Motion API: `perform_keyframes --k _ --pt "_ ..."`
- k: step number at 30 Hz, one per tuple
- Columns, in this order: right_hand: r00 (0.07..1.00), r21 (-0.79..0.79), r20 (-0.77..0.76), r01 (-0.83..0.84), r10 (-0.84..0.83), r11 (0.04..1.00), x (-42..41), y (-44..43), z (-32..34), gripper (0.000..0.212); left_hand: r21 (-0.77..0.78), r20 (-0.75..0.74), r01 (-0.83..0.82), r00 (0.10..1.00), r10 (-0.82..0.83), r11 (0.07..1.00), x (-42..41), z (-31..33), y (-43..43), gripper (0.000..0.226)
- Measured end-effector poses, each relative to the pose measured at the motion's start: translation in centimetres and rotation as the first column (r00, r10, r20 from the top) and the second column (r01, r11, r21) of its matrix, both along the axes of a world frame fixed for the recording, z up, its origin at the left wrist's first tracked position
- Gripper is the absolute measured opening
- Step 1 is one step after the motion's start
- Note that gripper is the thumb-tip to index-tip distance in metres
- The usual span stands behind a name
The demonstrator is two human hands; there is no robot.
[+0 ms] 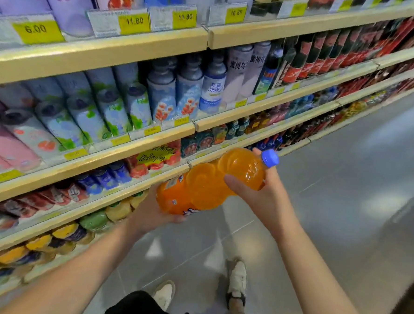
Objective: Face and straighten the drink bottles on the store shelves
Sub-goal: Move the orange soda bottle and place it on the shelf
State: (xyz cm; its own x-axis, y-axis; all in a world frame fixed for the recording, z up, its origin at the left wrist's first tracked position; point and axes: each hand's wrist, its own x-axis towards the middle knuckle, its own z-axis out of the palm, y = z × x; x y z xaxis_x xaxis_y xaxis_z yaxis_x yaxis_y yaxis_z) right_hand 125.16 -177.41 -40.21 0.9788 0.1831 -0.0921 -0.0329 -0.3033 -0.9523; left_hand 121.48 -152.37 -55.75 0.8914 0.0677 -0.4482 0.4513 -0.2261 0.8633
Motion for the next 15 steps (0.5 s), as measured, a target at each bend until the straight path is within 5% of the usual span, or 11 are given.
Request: perform_keyframes --k 2,5,8,15 --pt "0.998 0.0 0.005 -0.056 0.056 0.998 2.4 -1.1 -0.8 0.047 0.014 0.001 -0.076 0.997 0.076 0.997 0.8 -0.2 -1.1 0.121" --pt "0.984 -0.019 -0.033 -0.177 0.176 0.984 5.9 -2.6 -1.2 0.073 -0.005 -0.036 -0.203 0.979 0.202 0.979 1.4 -0.3 -2.9 0.125" --pt "0.955 -0.039 -0.041 -0.294 0.293 0.955 9.0 -3.4 -0.5 0.057 0.029 -0.047 -0.315 0.947 0.317 0.948 1.6 -0.3 -5.0 0.125" --pt "0.876 -0.015 -0.004 -0.482 0.482 0.876 13.1 -3.4 -1.0 0.076 -0.039 -0.015 -0.479 0.878 0.479 0.877 1.5 -0.7 -7.3 0.121"
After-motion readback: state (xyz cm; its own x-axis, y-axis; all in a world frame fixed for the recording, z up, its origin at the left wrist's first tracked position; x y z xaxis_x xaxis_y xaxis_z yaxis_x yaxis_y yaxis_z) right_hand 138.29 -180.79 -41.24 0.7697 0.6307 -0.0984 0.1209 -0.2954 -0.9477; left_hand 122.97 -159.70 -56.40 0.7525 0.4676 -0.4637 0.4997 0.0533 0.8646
